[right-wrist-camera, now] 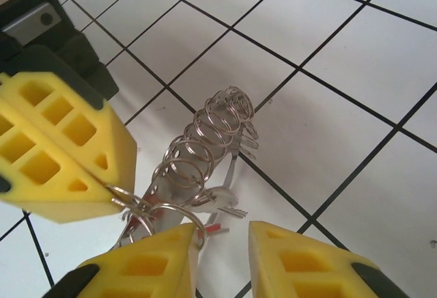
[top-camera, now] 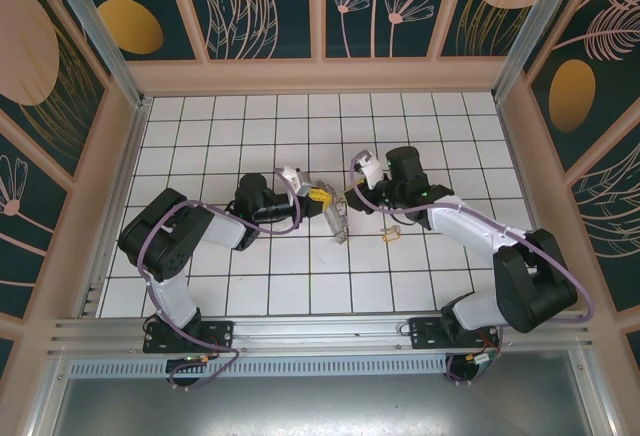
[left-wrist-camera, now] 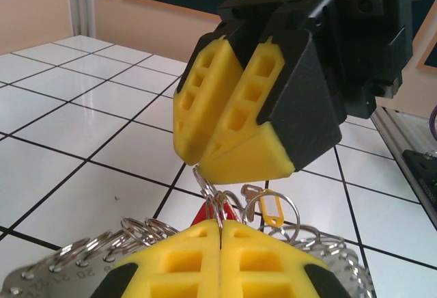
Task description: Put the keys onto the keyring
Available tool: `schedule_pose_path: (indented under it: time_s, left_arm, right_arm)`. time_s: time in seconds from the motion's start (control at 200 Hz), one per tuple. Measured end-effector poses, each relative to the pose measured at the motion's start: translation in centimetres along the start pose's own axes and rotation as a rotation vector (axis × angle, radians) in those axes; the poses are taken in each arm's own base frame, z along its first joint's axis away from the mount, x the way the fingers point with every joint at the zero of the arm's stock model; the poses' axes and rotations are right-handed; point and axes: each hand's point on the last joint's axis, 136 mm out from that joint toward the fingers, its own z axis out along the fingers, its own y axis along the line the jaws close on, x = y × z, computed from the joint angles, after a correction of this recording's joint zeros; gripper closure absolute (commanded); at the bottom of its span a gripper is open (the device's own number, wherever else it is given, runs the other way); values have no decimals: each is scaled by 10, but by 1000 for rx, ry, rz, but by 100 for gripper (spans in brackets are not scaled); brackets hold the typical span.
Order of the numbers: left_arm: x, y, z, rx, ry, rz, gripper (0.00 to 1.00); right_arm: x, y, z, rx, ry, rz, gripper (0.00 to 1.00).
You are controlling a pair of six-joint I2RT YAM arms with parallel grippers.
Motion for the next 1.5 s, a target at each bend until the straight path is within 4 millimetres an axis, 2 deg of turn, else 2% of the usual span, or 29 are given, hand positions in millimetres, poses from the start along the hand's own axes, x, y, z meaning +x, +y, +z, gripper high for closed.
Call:
schedule_pose_path:
  time_s: [0.255,0.42,0.646,0.826,1.146,1.326,1.496]
  left_arm:
    - [1,-4,0,25,3,3,100]
    - [4,-7,0,43,15,1,100]
    - [6,-11,0,70,26,9,100]
    - [7,-12,1,80,36,18,100]
    - [10,-15,1,97,46,13,100]
    - [6,-14,2,100,41,18,100]
    - [6,-13,3,100,43,16,100]
  right_arm:
    - [-4,0,-15,35,-47,-95,70]
    - [-2,6,-26,43,-114,-251,70]
    - [-5,-7,-22,41,-131,-377,70]
    - [-12,-11,-4,-16,-111,-435,71]
    - [5,14,5,-143,-78,-467,73]
    - [26,24,3,-187,-54,-459,73]
    - [23,31,-4,-197,-75,-478,73]
